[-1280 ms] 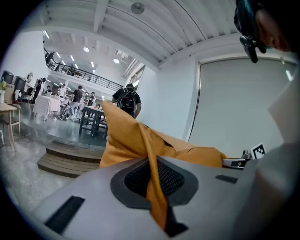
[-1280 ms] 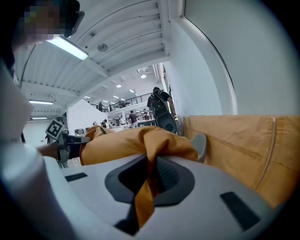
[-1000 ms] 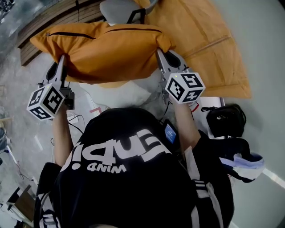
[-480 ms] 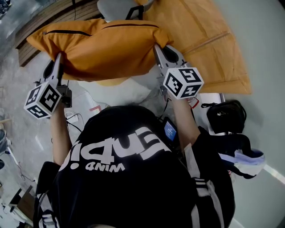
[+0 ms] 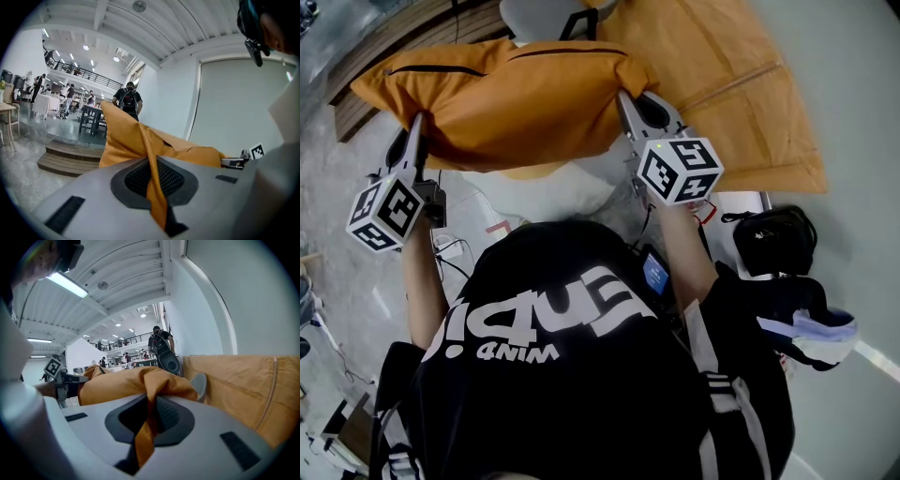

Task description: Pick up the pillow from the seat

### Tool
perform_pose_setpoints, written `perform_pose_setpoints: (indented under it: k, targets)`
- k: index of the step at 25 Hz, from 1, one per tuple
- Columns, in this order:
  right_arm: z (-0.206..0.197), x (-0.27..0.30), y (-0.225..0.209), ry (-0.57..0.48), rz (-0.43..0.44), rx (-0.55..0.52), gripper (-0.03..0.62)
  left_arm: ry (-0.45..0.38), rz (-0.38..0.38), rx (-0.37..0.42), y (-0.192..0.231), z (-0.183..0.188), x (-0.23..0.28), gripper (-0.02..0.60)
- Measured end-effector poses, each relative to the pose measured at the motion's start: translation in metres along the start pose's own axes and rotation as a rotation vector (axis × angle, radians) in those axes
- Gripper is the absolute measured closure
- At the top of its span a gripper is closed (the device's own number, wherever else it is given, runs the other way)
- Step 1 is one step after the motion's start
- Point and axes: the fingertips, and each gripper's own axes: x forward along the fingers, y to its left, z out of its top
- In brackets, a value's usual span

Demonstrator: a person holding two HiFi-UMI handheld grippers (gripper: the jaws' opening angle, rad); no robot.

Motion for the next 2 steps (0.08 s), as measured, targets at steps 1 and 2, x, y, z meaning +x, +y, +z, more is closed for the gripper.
perform_pose_setpoints:
  k: [1, 2]
  targets:
    - [-0.0004, 0.0009, 0.0001, 0.0, 0.002, 0.001, 0.551, 0.0, 0.002, 0.001, 0.0004, 0.0004, -0.0001, 0.559]
    - [-0.0007, 0.0018, 0.0002, 0.0, 0.004, 0.002, 0.551, 0.0, 0.003, 0.001, 0.0007, 0.0008, -0.0002, 0.559]
